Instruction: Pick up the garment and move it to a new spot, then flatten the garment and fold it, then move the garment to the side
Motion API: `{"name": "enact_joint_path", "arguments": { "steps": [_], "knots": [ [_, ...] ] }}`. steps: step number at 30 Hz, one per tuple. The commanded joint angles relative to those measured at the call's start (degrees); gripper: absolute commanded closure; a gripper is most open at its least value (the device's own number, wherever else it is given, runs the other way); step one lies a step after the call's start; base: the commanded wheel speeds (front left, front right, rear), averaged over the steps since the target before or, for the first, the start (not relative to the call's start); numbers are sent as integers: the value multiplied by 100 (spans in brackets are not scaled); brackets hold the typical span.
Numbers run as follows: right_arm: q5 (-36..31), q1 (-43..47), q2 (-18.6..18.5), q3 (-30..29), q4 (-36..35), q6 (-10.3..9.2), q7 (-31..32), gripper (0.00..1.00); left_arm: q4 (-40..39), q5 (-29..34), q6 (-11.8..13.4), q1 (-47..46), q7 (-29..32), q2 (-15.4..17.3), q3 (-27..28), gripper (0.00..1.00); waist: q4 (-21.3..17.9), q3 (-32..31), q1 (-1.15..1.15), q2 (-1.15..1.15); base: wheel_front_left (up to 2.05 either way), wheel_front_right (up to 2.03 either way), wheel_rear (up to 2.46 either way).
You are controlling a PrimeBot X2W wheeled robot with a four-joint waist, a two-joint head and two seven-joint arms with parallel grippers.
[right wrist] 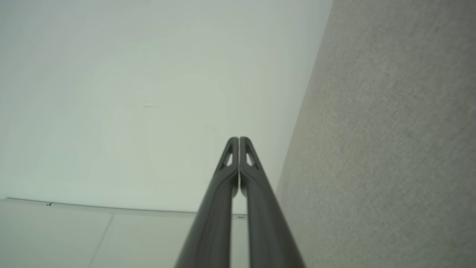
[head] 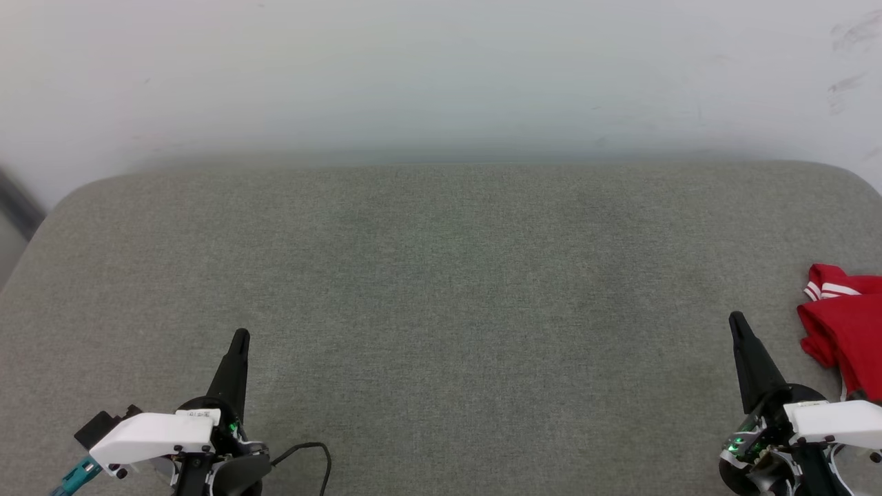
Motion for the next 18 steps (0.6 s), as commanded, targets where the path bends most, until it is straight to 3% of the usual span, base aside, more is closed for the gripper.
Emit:
{"name": "enact_joint_path", "arguments": {
  "steps": [1,18],
  "knots": [
    [129,-133,3,-18,32,-3,21,100,2,-95,-51,-81,42,-17,41,100,2,4,0,0,0,0,0],
    [366,-164,23,-49,101,-4,48,100,14,-283,-104,-94,119,-67,127,100,12,23,0,0,0,0,0]
  ]
}}
